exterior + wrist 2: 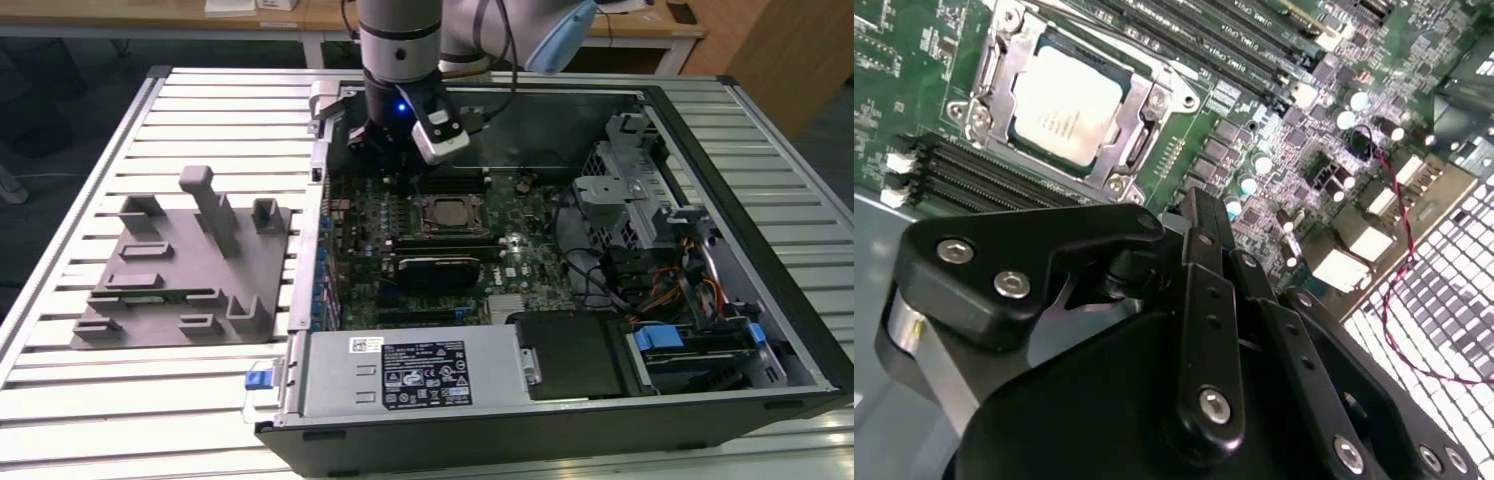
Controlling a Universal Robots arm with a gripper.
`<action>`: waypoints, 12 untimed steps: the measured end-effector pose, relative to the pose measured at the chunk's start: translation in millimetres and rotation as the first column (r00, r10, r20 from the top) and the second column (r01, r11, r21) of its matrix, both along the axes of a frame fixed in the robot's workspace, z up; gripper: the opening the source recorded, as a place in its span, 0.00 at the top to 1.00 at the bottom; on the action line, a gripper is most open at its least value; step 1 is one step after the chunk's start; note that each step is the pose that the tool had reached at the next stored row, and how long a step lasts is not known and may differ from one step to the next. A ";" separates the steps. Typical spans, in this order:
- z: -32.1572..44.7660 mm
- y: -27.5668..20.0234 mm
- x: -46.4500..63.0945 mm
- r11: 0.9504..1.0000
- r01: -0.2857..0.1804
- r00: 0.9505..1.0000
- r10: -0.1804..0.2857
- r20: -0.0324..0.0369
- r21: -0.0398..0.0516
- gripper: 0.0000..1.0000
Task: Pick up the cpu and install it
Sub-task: 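Install the first cpu locking lever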
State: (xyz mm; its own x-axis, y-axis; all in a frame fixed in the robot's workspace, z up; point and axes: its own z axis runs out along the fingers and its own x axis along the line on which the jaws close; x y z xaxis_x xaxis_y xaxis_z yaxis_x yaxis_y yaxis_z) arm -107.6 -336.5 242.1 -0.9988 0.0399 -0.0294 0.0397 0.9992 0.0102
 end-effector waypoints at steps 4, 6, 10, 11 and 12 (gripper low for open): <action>6.1 0.0 0.0 1.000 0.000 1.000 0.000 0.003 0.002 0.89; 6.9 0.0 -0.2 1.000 0.000 1.000 0.000 0.005 0.004 0.89; 7.0 -0.1 -3.3 1.000 0.000 1.000 0.000 0.007 0.014 0.89; 7.0 -0.2 -4.1 1.000 0.000 1.000 0.000 0.007 0.023 0.89; 7.0 -0.2 -4.8 0.999 0.000 1.000 0.000 0.007 0.032 0.89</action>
